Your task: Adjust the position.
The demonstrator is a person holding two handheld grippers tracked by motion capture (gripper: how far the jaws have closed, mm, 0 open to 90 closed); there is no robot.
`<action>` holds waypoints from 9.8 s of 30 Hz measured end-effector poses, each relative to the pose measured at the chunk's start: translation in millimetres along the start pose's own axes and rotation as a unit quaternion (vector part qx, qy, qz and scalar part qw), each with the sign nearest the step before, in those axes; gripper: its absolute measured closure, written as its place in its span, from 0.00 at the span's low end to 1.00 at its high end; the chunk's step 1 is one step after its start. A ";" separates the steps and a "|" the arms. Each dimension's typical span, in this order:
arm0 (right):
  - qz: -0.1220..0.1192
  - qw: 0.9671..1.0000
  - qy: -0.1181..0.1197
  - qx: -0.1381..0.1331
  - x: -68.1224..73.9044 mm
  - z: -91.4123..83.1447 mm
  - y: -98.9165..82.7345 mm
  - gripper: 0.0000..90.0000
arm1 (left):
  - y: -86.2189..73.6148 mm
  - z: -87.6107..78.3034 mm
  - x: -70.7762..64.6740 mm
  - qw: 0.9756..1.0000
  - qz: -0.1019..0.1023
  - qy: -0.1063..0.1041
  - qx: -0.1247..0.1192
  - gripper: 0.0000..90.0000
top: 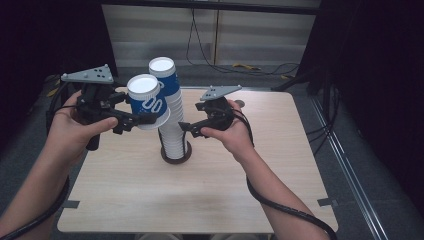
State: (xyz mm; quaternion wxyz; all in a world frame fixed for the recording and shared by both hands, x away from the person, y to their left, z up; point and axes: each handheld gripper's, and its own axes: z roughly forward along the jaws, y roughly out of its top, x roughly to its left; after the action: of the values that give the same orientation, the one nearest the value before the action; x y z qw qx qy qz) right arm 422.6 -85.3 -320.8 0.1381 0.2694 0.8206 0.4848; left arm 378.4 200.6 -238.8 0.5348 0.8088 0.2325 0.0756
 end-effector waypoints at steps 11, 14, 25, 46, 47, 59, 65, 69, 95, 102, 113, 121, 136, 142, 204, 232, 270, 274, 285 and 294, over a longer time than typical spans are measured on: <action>-0.001 1.000 0.002 0.007 -2.5 -5.6 -9.3 0.16 | -9.5 9.5 -5.5 1.000 0.005 -0.003 0.014 0.26; 0.000 1.000 0.001 0.010 -4.0 -7.4 -13.1 0.16 | -11.4 13.1 -7.5 1.000 0.005 -0.007 0.017 0.26; -0.004 1.000 0.003 0.016 -9.2 -15.5 -23.2 0.16 | -18.4 25.1 -9.4 1.000 0.005 -0.014 0.023 0.26; -0.002 1.000 0.005 0.026 -14.1 -23.2 -40.0 0.16 | -34.0 48.9 -18.4 0.998 0.013 -0.038 0.044 0.27; -0.001 1.000 0.004 0.027 -14.4 -23.9 -40.6 0.16 | -34.7 49.9 -18.9 0.998 0.014 -0.039 0.045 0.27; 0.004 1.000 0.001 0.026 -18.5 -28.8 -50.7 0.16 | -42.2 63.8 -22.2 0.997 0.022 -0.048 0.063 0.27; 0.006 1.000 0.001 0.030 -19.7 -30.3 -55.8 0.16 | -45.4 68.8 -22.3 0.995 0.025 -0.046 0.080 0.27; 0.007 1.000 0.001 0.028 -20.9 -31.7 -58.4 0.16 | -46.5 71.5 -23.0 0.995 0.027 -0.045 0.089 0.27; 0.004 0.999 0.003 0.044 -22.4 -35.8 -76.7 0.16 | -52.0 94.0 -29.8 0.982 0.065 -0.033 0.176 0.27; 0.006 0.999 0.006 0.046 -23.0 -37.2 -82.0 0.16 | -51.4 99.8 -33.0 0.978 0.075 -0.037 0.193 0.27; 0.008 0.999 0.005 0.051 -24.5 -39.3 -91.1 0.16 | -53.0 108.2 -33.8 0.970 0.079 -0.041 0.227 0.28; 0.009 0.998 0.006 0.054 -25.5 -40.9 -97.5 0.16 | -53.6 115.1 -33.9 0.965 0.082 -0.040 0.245 0.28; 0.008 0.998 0.006 0.060 -27.4 -47.5 -107.6 0.16 | -54.7 129.9 -37.8 0.951 0.098 -0.046 0.290 0.28; 0.007 0.998 0.006 0.061 -27.8 -49.2 -112.2 0.16 | -55.0 134.6 -39.4 0.946 0.106 -0.053 0.300 0.28; 0.000 0.997 0.032 0.077 -25.1 -67.8 -141.2 0.16 | -54.9 173.9 -49.7 0.896 0.131 -0.058 0.421 0.29; -0.026 0.994 0.055 0.093 -18.2 -68.1 -136.0 0.16 | -63.8 194.1 -52.5 0.879 0.147 -0.050 0.451 0.29; -0.048 0.989 0.111 0.091 -1.8 -53.9 -125.4 0.16 | -59.1 207.6 -56.7 0.875 0.164 -0.054 0.453 0.29; -0.045 0.988 0.115 0.088 -1.1 -52.2 -124.5 0.16 | -58.8 208.7 -56.9 0.876 0.164 -0.054 0.451 0.29; -0.044 0.988 0.124 0.086 1.6 -47.9 -123.2 0.17 | -57.7 211.5 -59.1 0.875 0.173 -0.060 0.448 0.29; -0.044 0.987 0.133 0.084 3.5 -44.8 -122.8 0.20 | -58.9 212.8 -62.1 0.873 0.185 -0.066 0.446 0.29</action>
State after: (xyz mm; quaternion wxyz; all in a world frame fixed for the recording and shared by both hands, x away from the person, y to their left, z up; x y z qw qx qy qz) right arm 360.1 -162.8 -405.5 0.0259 0.1768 0.8806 0.4388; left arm 385.3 14.4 -372.7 0.1072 0.9929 0.0518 0.0080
